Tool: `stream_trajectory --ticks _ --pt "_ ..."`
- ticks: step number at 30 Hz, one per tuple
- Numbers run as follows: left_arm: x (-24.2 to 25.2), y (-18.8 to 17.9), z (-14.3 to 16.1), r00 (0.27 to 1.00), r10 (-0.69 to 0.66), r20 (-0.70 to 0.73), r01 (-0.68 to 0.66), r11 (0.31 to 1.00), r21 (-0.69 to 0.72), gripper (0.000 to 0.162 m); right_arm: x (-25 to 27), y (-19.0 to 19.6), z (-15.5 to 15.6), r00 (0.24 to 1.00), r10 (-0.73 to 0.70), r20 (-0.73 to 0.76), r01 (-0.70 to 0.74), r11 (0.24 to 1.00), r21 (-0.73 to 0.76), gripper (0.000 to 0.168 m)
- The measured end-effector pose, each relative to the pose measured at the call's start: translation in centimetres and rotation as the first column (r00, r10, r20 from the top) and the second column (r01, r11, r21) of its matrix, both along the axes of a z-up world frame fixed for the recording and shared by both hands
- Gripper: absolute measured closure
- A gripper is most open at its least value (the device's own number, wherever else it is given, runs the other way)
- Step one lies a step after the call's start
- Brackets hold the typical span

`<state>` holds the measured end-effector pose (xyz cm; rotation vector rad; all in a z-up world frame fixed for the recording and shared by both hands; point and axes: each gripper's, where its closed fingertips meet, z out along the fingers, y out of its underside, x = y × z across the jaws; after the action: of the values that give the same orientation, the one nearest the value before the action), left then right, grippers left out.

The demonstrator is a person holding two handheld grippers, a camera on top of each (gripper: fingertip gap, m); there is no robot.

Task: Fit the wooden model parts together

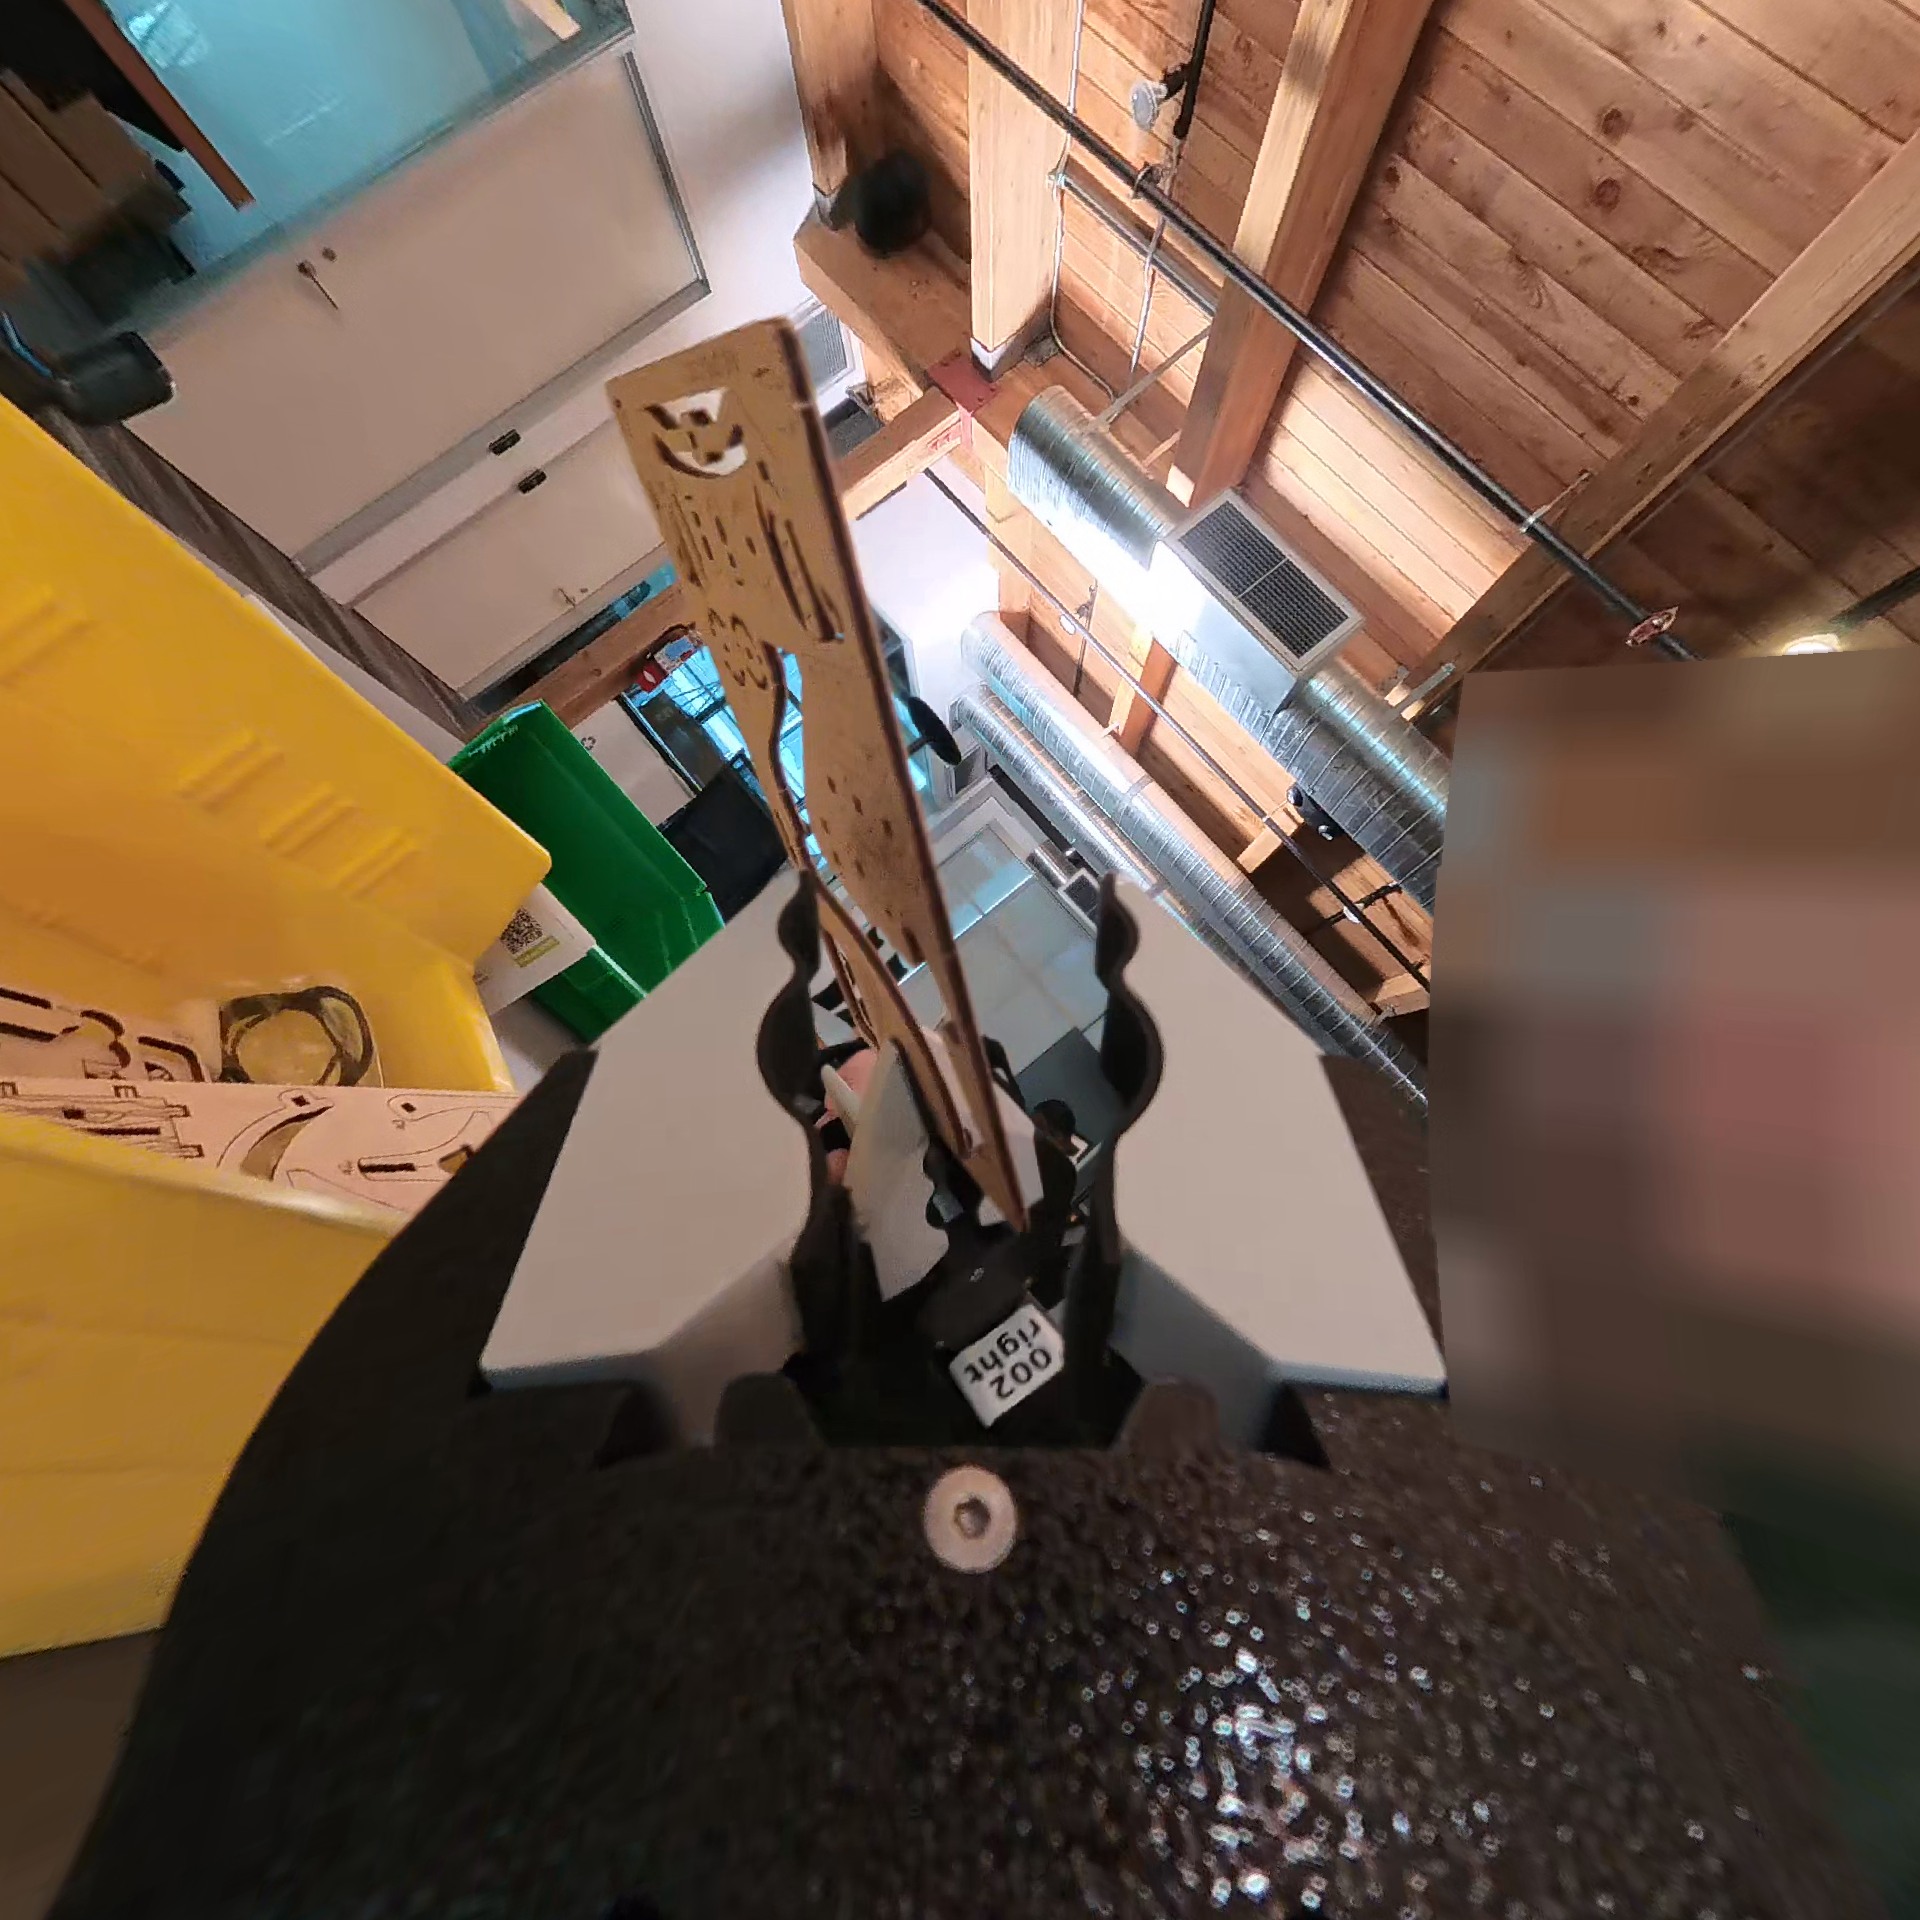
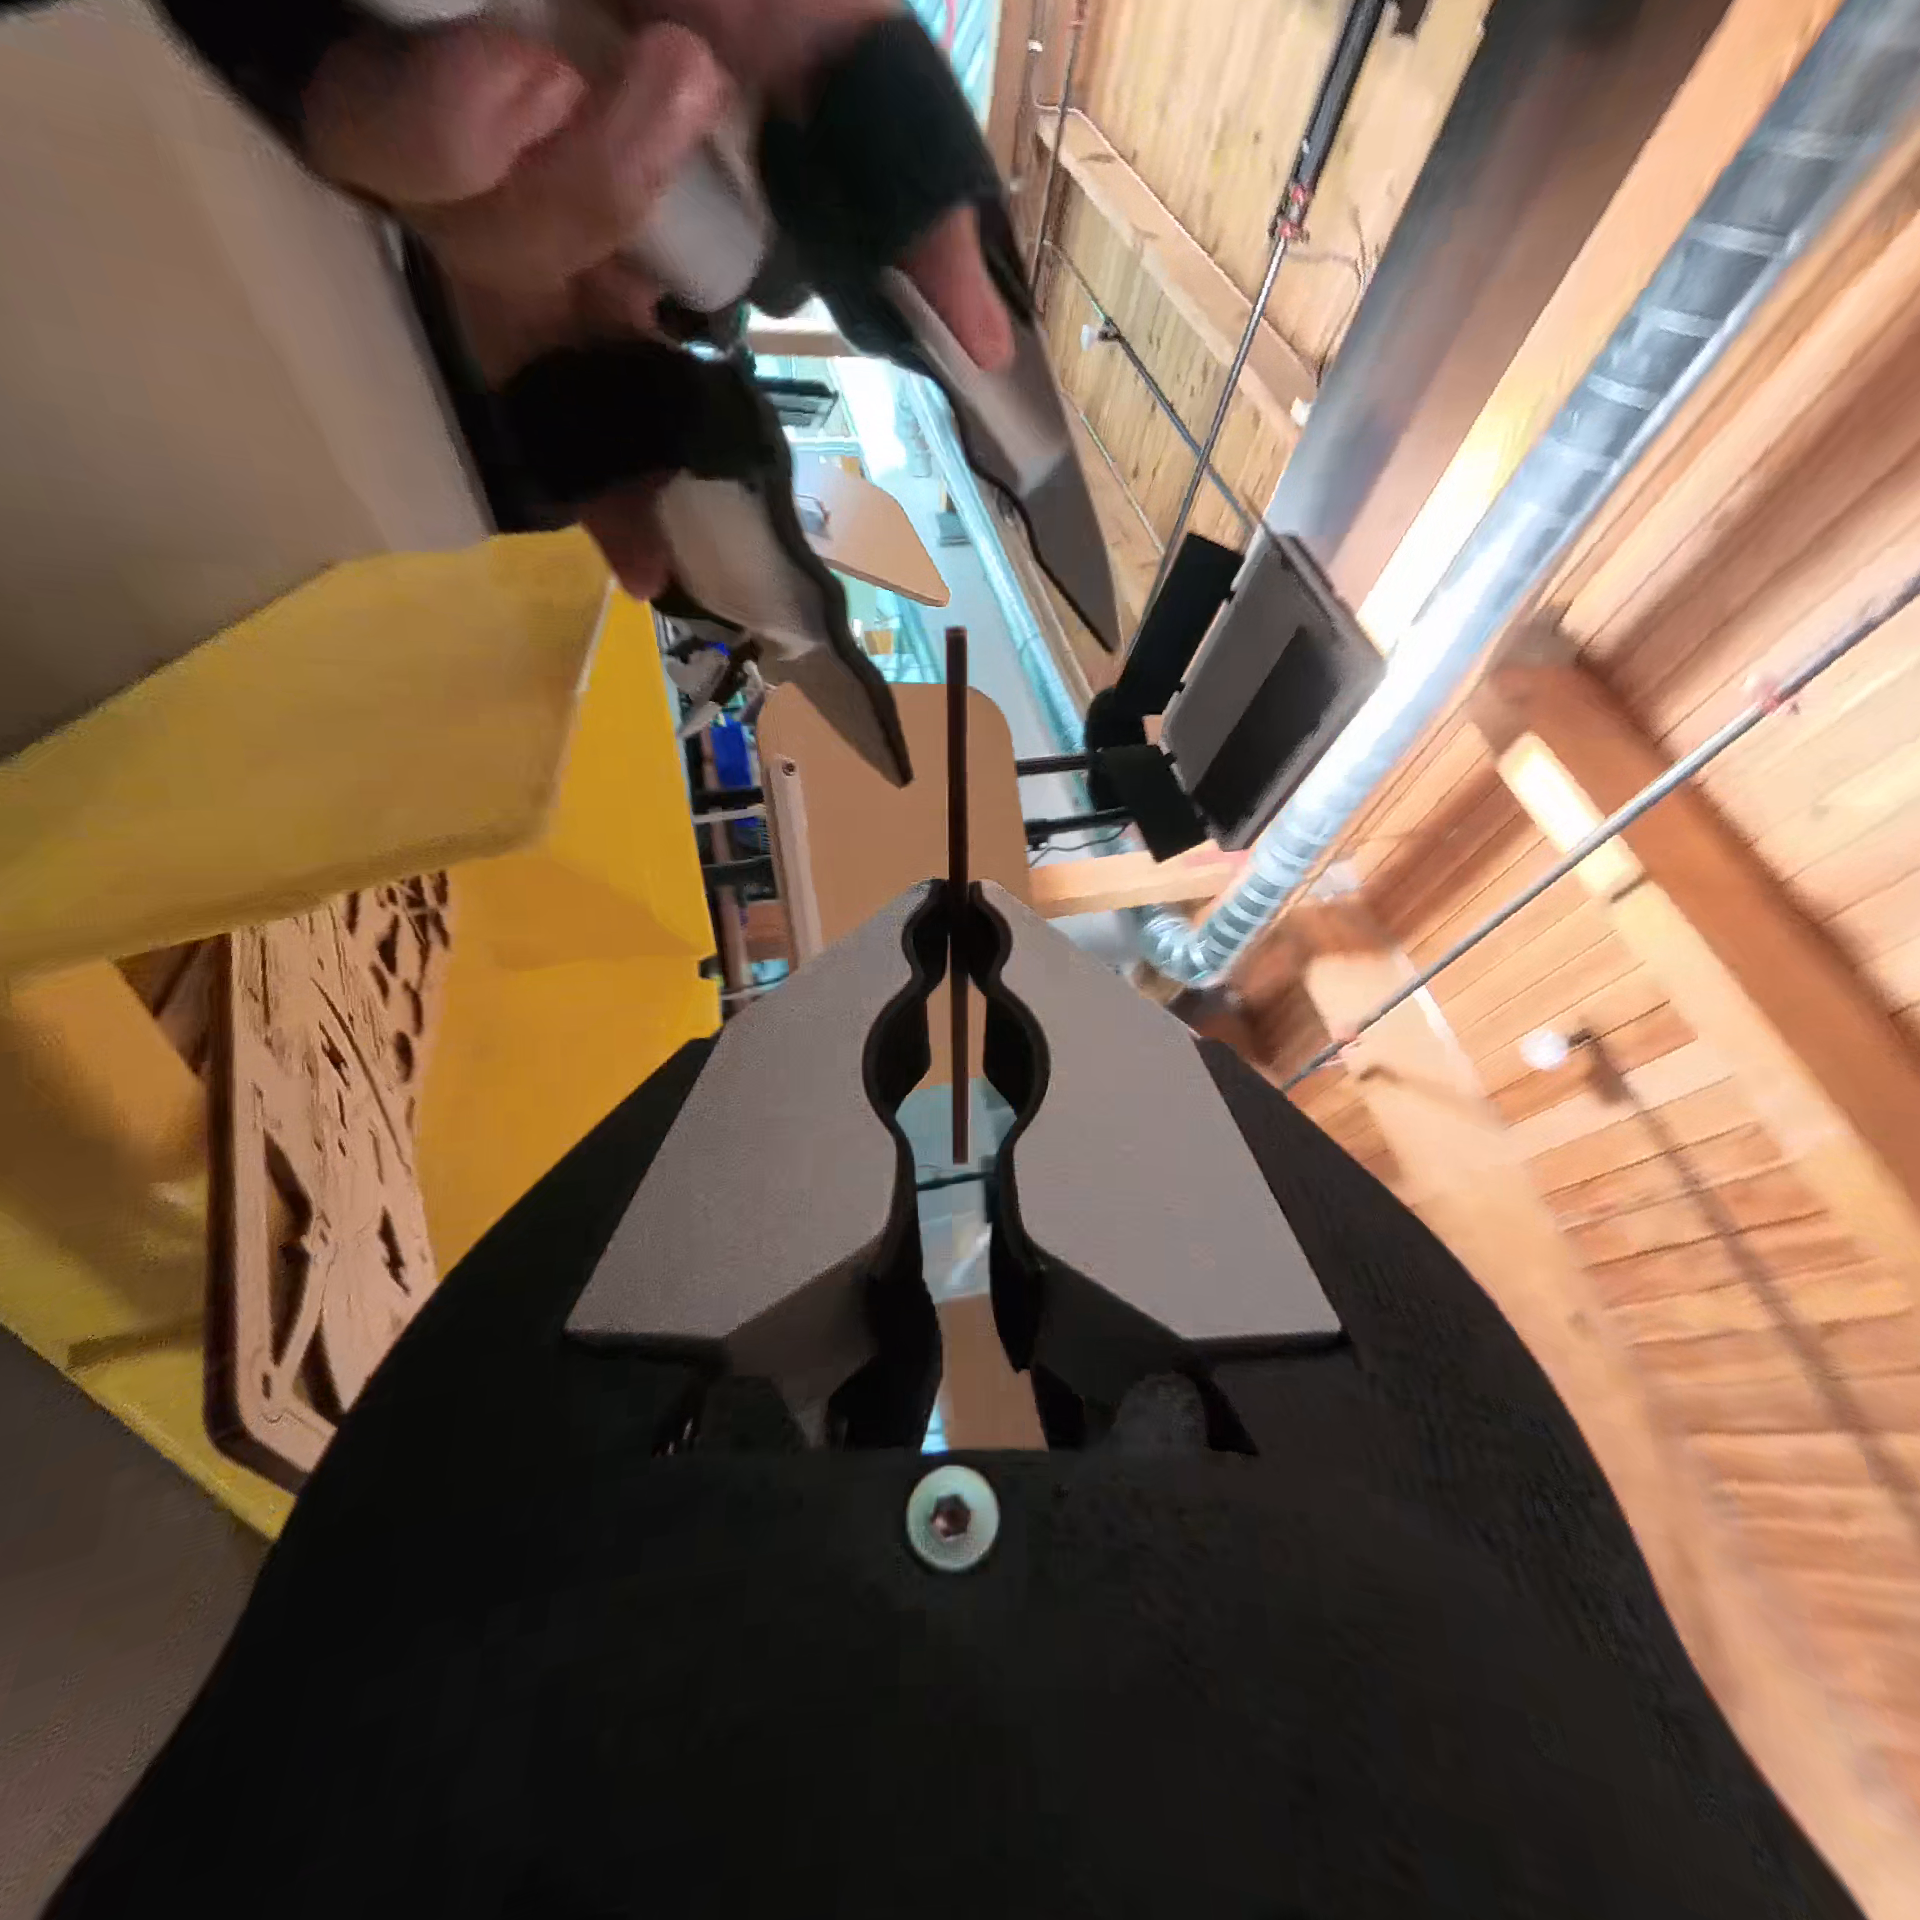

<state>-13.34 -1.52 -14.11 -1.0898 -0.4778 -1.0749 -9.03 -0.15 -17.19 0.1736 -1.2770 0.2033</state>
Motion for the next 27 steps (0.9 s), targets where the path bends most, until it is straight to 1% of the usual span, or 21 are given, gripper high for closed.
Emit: stream_trajectory --ticks 1,3,6,9,11,13,15,17,18,19,20,22,23,24,25,26,27 --pt "0.0 0.0 -0.1 1.000 0.003 0.000 -0.003 1.000 -0.005 0.118 0.0 -0.4 -0.3 1.000 -0.008 -0.015 0.009 0.999 0.046 0.168" --pt "-0.2 0.0 -0.5 1.000 0.015 -0.001 -0.015 1.000 -0.022 0.131 -0.1 -1.0 -0.7 1.000 -0.006 -0.025 0.008 0.996 0.089 0.168" --pt "-0.6 0.0 -1.2 0.999 0.035 -0.015 -0.036 0.998 -0.052 0.150 0.0 -1.2 -0.7 1.000 0.007 -0.028 -0.005 0.997 0.080 0.168" --pt "-0.7 0.2 -1.7 0.997 0.063 -0.050 -0.067 0.994 -0.085 0.155 0.1 -1.2 -0.8 0.999 0.031 -0.017 -0.030 0.998 0.050 0.165" --pt "-0.6 0.2 -1.5 0.995 0.068 -0.076 -0.074 0.994 -0.079 0.158 0.1 -1.1 -1.5 0.995 0.078 0.055 -0.077 0.997 -0.020 0.157" --pt "-1.0 -0.1 -1.4 0.989 0.108 -0.103 -0.117 0.990 -0.085 0.162 0.3 -0.8 -2.0 0.974 0.163 0.160 -0.138 0.978 -0.160 0.142" --pt "-1.6 -0.5 -1.3 0.981 0.145 -0.125 -0.156 0.984 -0.084 0.161 1.2 -0.4 -1.1 0.936 0.292 0.197 -0.213 0.914 -0.344 0.127" --pt "-2.1 -1.0 -1.0 0.974 0.177 -0.140 -0.189 0.979 -0.074 0.161 2.1 1.0 0.9 0.901 0.406 0.151 -0.270 0.798 -0.538 0.118" --pt "-2.1 -1.1 -1.0 0.971 0.185 -0.154 -0.198 0.977 -0.075 0.162 2.3 1.9 1.9 0.882 0.456 0.121 -0.283 0.718 -0.636 0.116" --pt "-2.0 -1.1 -0.9 0.967 0.188 -0.174 -0.203 0.976 -0.075 0.162 2.5 2.8 2.8 0.854 0.510 0.098 -0.284 0.617 -0.734 0.116" --pt "-1.6 -1.0 -0.7 0.963 0.182 -0.197 -0.200 0.977 -0.077 0.161 2.4 3.4 3.6 0.814 0.574 0.087 -0.261 0.496 -0.828 0.117" --pt "-0.3 -0.4 -0.5 0.955 0.142 -0.259 -0.171 0.981 -0.092 0.162 1.8 4.3 4.8 0.722 0.689 0.065 -0.124 0.221 -0.967 0.123" --pt "0.5 -0.1 -0.4 0.947 0.117 -0.299 -0.155 0.982 -0.104 0.161 1.5 4.3 5.1 0.661 0.748 0.055 -0.040 0.108 -0.993 0.125" --pt "1.5 0.3 -0.3 0.935 0.087 -0.344 -0.135 0.984 -0.119 0.162 1.5 3.9 5.5 0.592 0.805 0.038 0.034 0.022 -0.999 0.132" --pt "2.6 0.7 -0.2 0.920 0.049 -0.388 -0.110 0.984 -0.138 0.162 1.5 3.8 5.9 0.541 0.841 0.015 0.101 -0.047 -0.994 0.134" --pt "3.7 1.1 -0.3 0.902 0.004 -0.431 -0.082 0.983 -0.162 0.162 1.6 3.5 6.3 0.491 0.871 -0.001 0.151 -0.086 -0.985 0.135" --pt "4.8 1.5 -0.3 0.881 -0.034 -0.473 -0.062 0.981 -0.186 0.162 1.6 3.5 6.4 0.473 0.881 0.000 0.202 -0.108 -0.973 0.135"
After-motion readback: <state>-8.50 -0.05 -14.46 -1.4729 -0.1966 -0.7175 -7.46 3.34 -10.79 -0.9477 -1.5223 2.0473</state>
